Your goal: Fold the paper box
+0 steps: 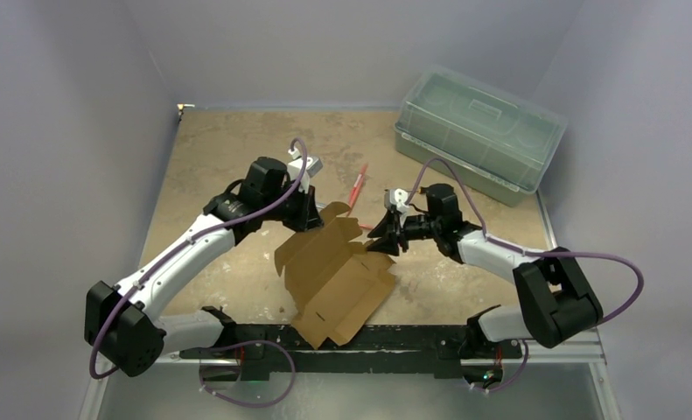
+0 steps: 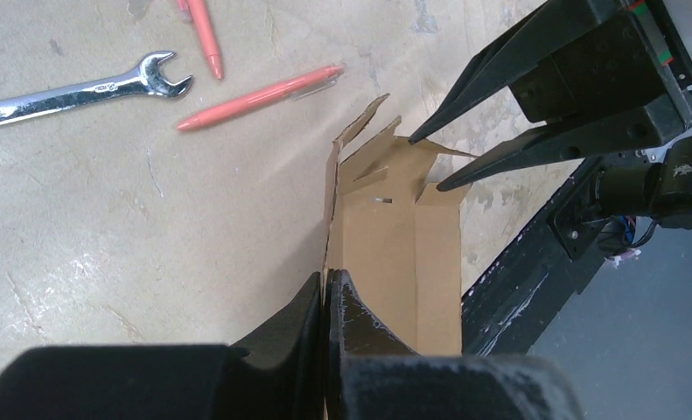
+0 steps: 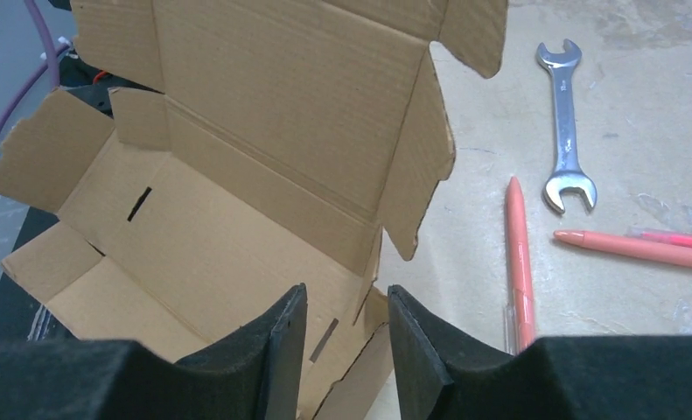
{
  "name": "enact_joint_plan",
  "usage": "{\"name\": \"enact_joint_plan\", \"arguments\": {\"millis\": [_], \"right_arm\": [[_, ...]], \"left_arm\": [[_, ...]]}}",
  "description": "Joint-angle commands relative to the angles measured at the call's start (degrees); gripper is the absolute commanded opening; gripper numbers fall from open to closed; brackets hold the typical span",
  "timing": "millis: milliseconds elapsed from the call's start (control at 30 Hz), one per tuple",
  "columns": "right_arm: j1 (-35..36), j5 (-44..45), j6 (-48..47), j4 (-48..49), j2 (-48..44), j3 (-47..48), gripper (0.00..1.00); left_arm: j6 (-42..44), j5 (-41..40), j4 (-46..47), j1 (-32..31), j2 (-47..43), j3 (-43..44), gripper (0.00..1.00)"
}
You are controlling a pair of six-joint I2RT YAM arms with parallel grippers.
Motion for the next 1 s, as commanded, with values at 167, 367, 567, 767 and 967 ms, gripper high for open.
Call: {"name": "enact_joint_plan", "arguments": {"millis": [167,367,567,767,967], "right_arm": [[-0.1,7.9,0.7,-6.7,-2.6,6.0,0.47],[0.2,16.5,-7.2,-22.0,-4.3,11.4,0.54],[0.1,22.0,-6.0,-27.2,-0.3,15.3,0.59],[0.1,24.2,-3.5,-27.2,5.9,18.1,0.56],[0.5,25.2,-0.7,-26.0,9.0,19.9,0.19]], "left_arm": [[1.7,-1.3,-0.6,-0.2,0.5,4.4,0.0],[2.1,-1.4,-0.3,-0.2,1.5,5.6,0.0],[2.5,-1.3,-0.6,-0.2,2.8,7.2,0.0],[3.2,-1.7,-1.3,-0.2,3.2,8.8,0.0],[4.4,-2.8,-1.5,-0.2,4.5,10.0,0.0]]}}
